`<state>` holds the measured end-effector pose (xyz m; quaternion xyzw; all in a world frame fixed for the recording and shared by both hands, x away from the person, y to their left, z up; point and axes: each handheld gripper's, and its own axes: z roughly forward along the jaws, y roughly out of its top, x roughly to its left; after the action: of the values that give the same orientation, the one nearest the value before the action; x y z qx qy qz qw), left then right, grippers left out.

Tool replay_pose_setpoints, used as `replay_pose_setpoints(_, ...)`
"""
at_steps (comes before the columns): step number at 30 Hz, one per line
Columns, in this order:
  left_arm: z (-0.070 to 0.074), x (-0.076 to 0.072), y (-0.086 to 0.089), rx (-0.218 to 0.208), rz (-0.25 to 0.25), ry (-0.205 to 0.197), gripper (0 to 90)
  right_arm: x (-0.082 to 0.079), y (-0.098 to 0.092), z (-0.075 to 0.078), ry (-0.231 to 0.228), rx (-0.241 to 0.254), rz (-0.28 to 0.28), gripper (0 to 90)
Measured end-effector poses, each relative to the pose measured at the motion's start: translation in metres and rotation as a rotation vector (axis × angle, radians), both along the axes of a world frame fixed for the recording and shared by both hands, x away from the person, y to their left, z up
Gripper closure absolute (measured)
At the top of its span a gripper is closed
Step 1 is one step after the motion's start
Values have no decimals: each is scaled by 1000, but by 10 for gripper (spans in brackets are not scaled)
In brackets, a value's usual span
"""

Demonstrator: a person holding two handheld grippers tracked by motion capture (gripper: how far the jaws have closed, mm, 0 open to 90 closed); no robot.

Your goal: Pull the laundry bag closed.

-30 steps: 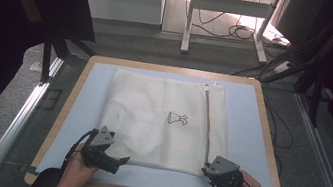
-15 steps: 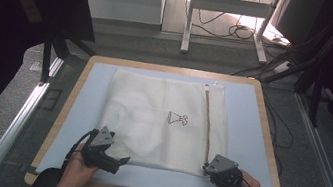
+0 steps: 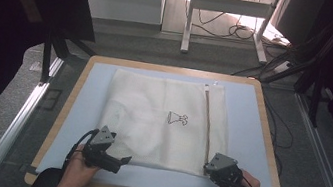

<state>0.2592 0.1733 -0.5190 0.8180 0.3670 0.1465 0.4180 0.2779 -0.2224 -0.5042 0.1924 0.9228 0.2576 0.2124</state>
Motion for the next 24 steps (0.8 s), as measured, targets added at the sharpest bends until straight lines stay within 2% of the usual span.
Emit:
replay_pose_setpoints(4, 1, 0, -6, -5, -14, 1, 4, 0, -1, 0, 3, 1, -5, 849)
replay_pose_setpoints(7, 3, 1, -12, -36, -49, 24, 11, 1, -2, 0, 9, 2, -10, 845)
replay_pose_setpoints(10, 4, 1, -15, -43, -59, 32, 19, 1, -3, 0, 9, 4, -12, 844)
replay_pose_setpoints(14, 5, 1, -20, -20, -56, 19, 46, 1, -4, 0, 11, 2, -14, 844)
replay_pose_setpoints(21, 9, 4, -23, -50, -73, 3, 107, 1, -3, 0, 13, 1, -15, 844)
replay_pose_setpoints(24, 10, 5, -26, -69, -91, -4, 162, 1, -3, 0, 12, 0, -16, 842)
